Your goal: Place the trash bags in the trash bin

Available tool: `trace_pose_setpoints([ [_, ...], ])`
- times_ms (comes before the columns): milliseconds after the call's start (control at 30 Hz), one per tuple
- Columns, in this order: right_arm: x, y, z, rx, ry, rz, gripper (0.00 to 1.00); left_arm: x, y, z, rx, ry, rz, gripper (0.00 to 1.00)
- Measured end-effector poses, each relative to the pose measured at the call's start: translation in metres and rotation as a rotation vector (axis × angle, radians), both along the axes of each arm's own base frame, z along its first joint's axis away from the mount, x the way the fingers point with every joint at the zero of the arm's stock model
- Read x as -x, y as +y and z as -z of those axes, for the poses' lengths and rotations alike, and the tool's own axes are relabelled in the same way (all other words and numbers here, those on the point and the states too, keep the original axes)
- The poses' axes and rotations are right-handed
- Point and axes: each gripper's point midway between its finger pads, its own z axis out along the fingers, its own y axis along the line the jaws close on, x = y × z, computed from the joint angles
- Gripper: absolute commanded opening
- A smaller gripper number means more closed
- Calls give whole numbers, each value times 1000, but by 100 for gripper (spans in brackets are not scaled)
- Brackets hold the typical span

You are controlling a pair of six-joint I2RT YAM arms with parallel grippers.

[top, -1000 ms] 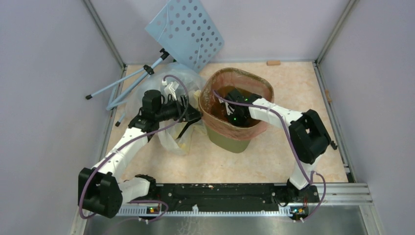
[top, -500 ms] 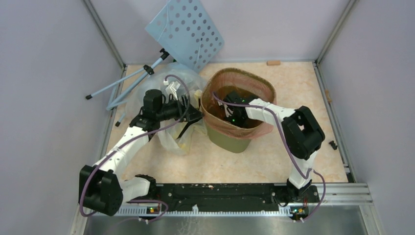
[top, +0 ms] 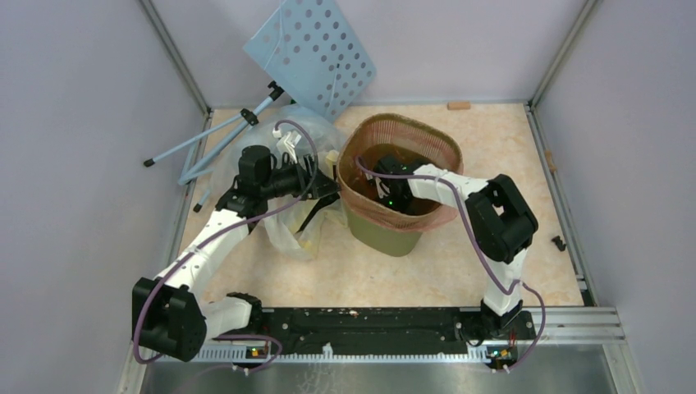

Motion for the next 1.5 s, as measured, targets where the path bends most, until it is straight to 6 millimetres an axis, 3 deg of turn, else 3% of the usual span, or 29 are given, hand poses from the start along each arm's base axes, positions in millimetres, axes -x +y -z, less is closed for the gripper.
trace_pose_setpoints([
  [367, -2, -3, -12, 20, -8, 5, 0, -2, 1, -5, -6, -5, -7, 66],
  [733, -22, 8, -84, -83, -176, 12, 0, -3, 1, -8, -5, -11, -10, 66],
  [1033, -14, 1, -72, -61, -146, 14, 0, -5, 2, -7, -10, -12, -20, 66],
  [1300, -15, -2, -79, -55, -164, 17, 0, -5, 2, -5, -14, -11, -23, 66],
  [1400, -19, -2, -102, -71, -213, 24, 4, -5, 3, -4, -16, -8, -24, 68],
  [1500, -28, 1, -145, -135, -316, 28, 14, -3, 4, -3, -24, 0, -29, 70],
])
